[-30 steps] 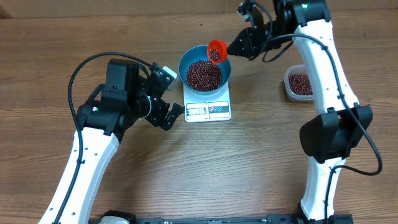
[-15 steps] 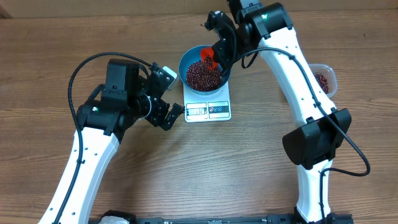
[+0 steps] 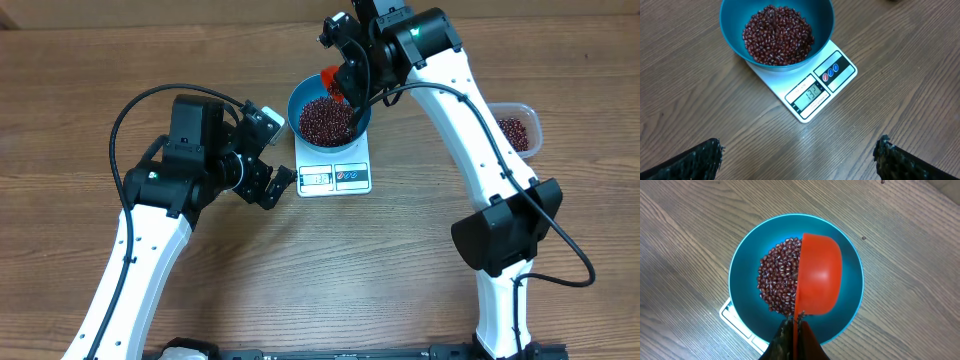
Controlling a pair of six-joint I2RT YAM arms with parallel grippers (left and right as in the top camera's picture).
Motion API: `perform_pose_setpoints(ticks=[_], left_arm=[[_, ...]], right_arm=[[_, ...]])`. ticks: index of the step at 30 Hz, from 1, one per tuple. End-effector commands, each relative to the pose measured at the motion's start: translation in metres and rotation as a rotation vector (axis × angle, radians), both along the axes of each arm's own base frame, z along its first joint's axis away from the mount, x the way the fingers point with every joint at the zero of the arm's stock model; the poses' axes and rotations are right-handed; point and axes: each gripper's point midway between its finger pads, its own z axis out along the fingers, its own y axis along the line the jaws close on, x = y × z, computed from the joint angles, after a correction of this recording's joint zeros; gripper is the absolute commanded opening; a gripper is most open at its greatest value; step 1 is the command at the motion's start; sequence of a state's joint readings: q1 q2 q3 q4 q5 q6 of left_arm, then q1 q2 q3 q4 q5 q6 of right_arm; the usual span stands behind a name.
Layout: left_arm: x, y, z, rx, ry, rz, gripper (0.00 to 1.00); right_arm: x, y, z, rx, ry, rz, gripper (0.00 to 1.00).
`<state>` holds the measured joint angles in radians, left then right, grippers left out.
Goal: Scoop item into bowl and weigh 150g on scale
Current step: 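Tip the scoop over the teal bowl with the right gripper to pour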
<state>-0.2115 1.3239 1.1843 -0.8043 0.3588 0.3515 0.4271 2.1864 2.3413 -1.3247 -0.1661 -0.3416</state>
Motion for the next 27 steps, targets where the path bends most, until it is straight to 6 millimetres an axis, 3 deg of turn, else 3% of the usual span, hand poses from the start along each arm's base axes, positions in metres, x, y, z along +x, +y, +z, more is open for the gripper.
perform_pose_setpoints(ticks=[1, 10, 15, 20, 27], left_arm=[[0.001, 0.0, 0.005, 0.01, -0.024, -0.015, 0.99], [0.001, 0.0, 0.005, 0.01, -0.024, -0.015, 1.0], [0.001, 0.0, 0.005, 0.011, -0.023, -0.015, 1.0], [0.001, 0.0, 0.005, 0.01, -0.024, -0.015, 0.99], [0.001, 0.0, 0.005, 0.01, -0.024, -0.015, 1.0]], right_arm=[[-0.002, -0.004, 0.051, 0.008, -0.137, 0.025, 0.04], [-0.003, -0.017, 0.075, -0.05, -0.231, 0.014, 0.04], [-0.007, -0.012, 0.087, -0.058, -0.27, 0.026, 0.04], [-0.009, -0.011, 0.088, -0.167, -0.325, 0.022, 0.04], [-0.008, -0.009, 0.088, -0.154, -0.322, 0.012, 0.04]])
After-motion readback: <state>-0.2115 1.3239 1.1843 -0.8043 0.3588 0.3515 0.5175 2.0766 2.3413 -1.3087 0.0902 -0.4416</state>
